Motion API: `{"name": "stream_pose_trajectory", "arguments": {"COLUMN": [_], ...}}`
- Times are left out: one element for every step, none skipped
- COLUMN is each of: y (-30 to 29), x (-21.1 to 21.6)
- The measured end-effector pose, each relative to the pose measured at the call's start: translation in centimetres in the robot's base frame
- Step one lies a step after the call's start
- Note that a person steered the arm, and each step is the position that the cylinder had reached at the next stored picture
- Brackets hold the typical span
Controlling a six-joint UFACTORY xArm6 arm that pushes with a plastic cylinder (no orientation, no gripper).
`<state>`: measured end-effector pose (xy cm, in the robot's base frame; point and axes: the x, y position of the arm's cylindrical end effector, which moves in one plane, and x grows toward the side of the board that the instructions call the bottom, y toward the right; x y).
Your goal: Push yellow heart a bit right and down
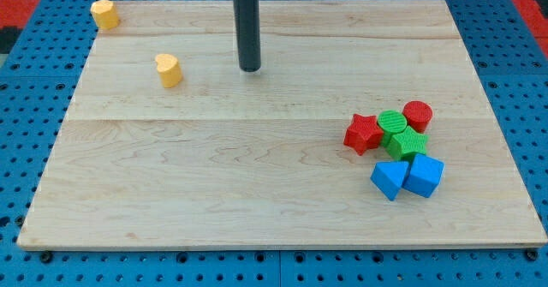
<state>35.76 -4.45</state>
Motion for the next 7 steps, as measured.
{"name": "stream_pose_trajectory", "arguments": {"y": [-2.9,-10.9,-16.8,-17.9,-17.9,-17.0,-9.3], "x": [3.8,4.2,2.6,2.5,2.5,1.5,-3.9]}}
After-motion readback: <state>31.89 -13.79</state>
